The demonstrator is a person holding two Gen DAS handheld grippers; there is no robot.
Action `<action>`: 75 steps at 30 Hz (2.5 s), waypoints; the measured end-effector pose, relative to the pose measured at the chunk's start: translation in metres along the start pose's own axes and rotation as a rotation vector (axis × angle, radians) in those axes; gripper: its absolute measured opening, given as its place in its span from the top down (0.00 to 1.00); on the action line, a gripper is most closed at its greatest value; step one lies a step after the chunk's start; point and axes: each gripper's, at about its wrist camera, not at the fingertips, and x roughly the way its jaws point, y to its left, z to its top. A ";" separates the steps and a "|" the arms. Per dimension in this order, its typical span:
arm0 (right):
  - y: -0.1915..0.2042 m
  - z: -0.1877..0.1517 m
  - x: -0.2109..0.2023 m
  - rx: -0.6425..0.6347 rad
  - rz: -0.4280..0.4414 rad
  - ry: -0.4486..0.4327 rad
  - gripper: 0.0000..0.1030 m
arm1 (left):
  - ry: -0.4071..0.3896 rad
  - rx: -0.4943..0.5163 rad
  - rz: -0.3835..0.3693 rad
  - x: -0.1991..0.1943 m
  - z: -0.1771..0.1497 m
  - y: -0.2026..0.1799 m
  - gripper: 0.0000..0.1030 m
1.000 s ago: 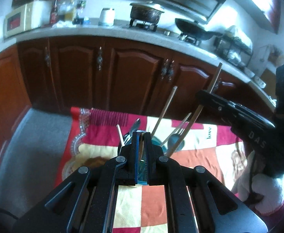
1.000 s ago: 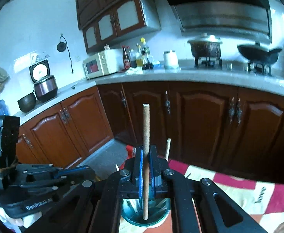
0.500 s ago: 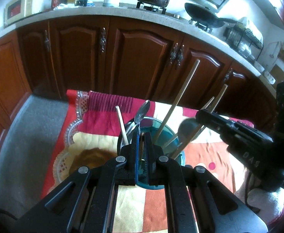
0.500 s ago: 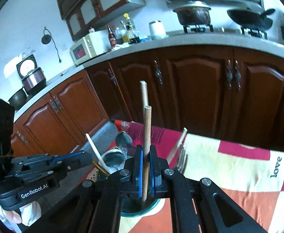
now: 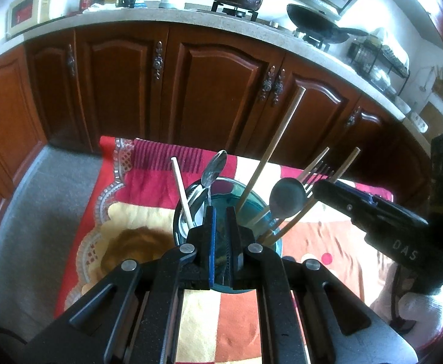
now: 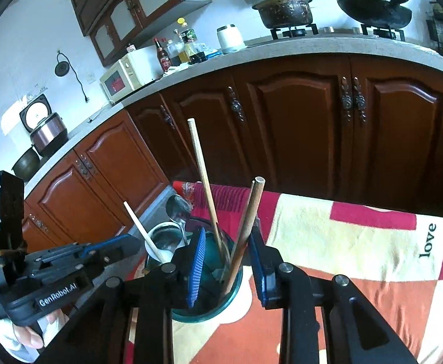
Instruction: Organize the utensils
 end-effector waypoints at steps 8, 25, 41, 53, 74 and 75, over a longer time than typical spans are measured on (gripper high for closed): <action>0.001 -0.010 -0.012 0.000 0.002 -0.009 0.73 | 0.000 0.004 0.019 -0.005 -0.007 -0.003 0.83; 0.028 -0.045 -0.041 -0.028 -0.088 -0.035 0.65 | -0.116 0.033 0.127 -0.047 -0.024 -0.017 0.64; 0.062 -0.062 -0.072 -0.023 -0.163 -0.099 0.59 | -0.190 0.050 0.176 -0.084 -0.053 -0.024 0.63; 0.079 -0.067 -0.094 -0.028 -0.200 -0.131 0.51 | -0.239 0.037 0.184 -0.112 -0.066 -0.027 0.59; 0.087 -0.075 -0.114 -0.026 -0.245 -0.156 0.41 | -0.266 0.083 0.263 -0.129 -0.082 -0.040 0.59; 0.087 -0.074 -0.115 -0.027 -0.247 -0.157 0.41 | -0.268 0.081 0.264 -0.129 -0.082 -0.040 0.59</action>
